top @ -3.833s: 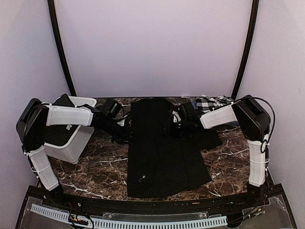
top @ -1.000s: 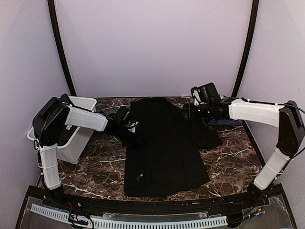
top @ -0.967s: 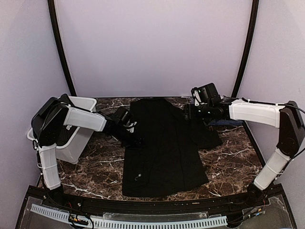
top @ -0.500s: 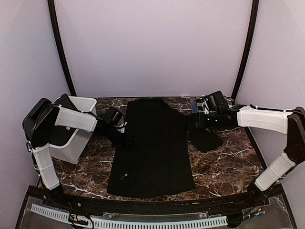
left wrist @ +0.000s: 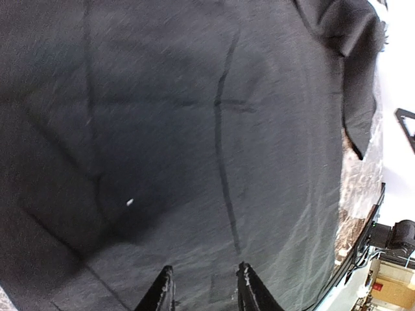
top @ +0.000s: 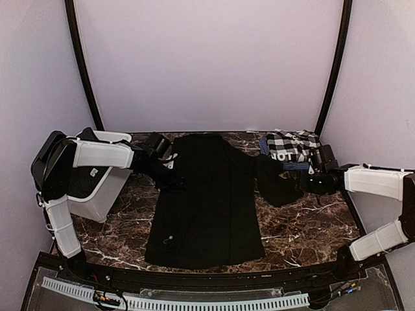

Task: Fold and stack the long sleeve shirts
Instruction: Move the 1/3-folded shirt to the center of the board, then pick up the sleeve from the center of the board, then pass from the right arm to the left

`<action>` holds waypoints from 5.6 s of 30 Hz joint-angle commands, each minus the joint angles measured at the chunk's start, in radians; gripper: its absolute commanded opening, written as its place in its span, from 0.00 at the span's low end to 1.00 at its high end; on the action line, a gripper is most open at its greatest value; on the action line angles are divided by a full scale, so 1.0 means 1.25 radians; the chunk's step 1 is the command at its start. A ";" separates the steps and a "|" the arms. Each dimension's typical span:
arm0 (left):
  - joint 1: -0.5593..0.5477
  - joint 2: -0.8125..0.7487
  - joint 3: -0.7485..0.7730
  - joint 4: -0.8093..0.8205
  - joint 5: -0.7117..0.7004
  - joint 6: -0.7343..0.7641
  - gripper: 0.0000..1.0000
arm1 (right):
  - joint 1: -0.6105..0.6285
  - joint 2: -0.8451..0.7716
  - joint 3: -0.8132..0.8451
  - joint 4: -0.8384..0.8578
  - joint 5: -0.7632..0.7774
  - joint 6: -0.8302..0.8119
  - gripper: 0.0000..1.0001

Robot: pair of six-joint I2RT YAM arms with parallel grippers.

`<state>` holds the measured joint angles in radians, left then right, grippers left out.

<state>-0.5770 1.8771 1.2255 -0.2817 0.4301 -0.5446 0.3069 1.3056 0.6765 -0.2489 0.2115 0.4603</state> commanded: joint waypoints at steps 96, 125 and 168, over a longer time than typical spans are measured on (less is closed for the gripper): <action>-0.168 0.116 0.237 0.168 0.133 -0.020 0.33 | 0.241 0.415 0.322 0.246 -0.368 -0.026 0.57; -0.059 0.188 0.254 0.095 -0.122 -0.052 0.30 | 0.212 0.478 0.300 0.296 -0.478 -0.015 0.63; -0.054 -0.196 -0.101 0.165 -0.031 -0.020 0.35 | 0.330 0.522 0.421 0.405 -0.623 0.140 0.00</action>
<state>-0.6434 1.6825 1.1507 -0.1394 0.3367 -0.5587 0.7132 1.9232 1.1530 0.2344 -0.5377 0.6033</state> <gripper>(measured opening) 0.344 0.003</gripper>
